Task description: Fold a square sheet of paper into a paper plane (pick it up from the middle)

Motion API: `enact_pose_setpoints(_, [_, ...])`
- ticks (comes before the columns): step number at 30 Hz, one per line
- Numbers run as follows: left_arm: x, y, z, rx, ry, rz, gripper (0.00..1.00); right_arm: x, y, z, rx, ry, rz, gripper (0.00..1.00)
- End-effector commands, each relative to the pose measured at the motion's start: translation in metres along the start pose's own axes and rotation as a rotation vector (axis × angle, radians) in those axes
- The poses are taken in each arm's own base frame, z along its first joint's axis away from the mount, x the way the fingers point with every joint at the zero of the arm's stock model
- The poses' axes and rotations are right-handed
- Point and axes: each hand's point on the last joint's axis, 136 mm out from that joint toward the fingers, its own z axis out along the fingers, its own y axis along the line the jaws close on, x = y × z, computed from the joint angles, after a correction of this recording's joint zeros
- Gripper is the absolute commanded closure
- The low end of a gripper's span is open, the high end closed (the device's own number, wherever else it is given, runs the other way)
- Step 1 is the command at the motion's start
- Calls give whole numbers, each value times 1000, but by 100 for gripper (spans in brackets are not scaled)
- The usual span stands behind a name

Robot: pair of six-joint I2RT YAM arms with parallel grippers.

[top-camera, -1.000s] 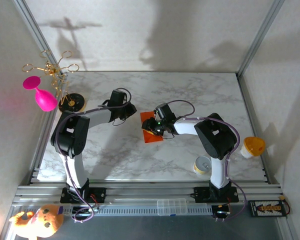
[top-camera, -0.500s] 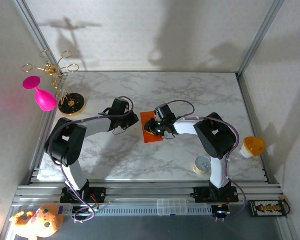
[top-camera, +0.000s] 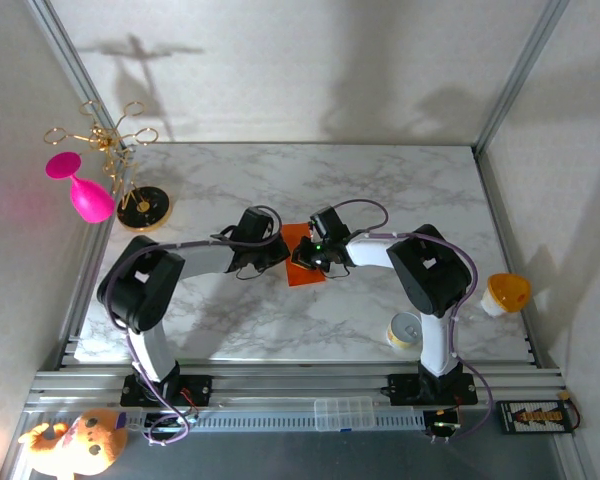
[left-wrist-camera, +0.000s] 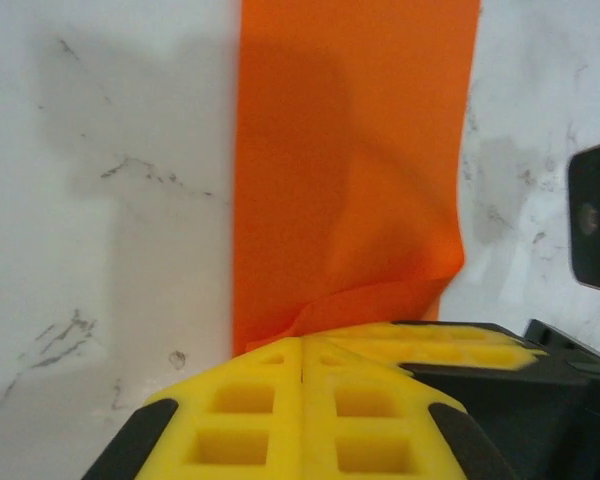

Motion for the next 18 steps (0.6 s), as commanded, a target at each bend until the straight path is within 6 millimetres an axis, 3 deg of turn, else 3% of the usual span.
enact_pose_setpoints(1, [4,-1,8,3,16,-5,99,16,-45,12,151,52,44,100])
enact_pose_setpoints(7, [2,12,14,-66,6,-4,100,17,-43,11,142,51,45,100])
enact_pose_setpoints(18, [10,38,21,-244,21,41,100,10,-20,4,64,38,34,100])
